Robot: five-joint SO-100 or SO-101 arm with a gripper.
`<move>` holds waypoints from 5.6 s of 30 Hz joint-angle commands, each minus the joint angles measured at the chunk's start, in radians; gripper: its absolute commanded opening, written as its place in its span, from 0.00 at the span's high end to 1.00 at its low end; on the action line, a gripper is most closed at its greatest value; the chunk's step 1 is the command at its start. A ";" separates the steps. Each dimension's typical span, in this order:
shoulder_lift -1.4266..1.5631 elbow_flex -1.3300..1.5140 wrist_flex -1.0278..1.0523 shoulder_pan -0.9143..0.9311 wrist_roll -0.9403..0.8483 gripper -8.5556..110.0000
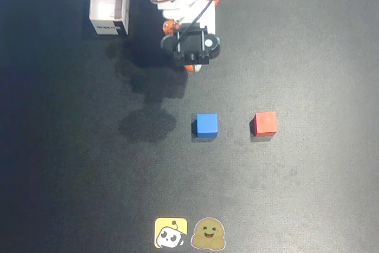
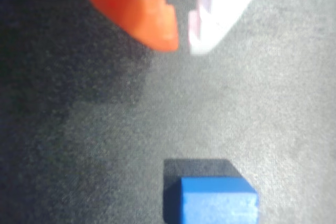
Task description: Put the red cube on top of the blue cube.
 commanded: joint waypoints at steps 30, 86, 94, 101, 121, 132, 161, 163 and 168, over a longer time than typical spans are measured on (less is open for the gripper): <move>-0.741 -0.653 -0.112 -0.241 0.040 0.78; -1.390 -0.592 -0.756 -0.517 0.344 0.72; -1.413 -0.529 -0.824 -0.522 0.373 0.72; -1.420 -0.518 -0.828 -0.529 0.403 0.75; -1.408 -0.509 -0.795 -0.535 0.453 0.86; -1.264 -0.588 -0.603 -0.482 0.367 0.86; -0.902 -0.532 -0.344 -0.209 0.264 0.86; -0.902 -0.520 -0.351 -0.198 0.256 0.86; -0.902 -0.500 -0.360 -0.173 0.241 0.86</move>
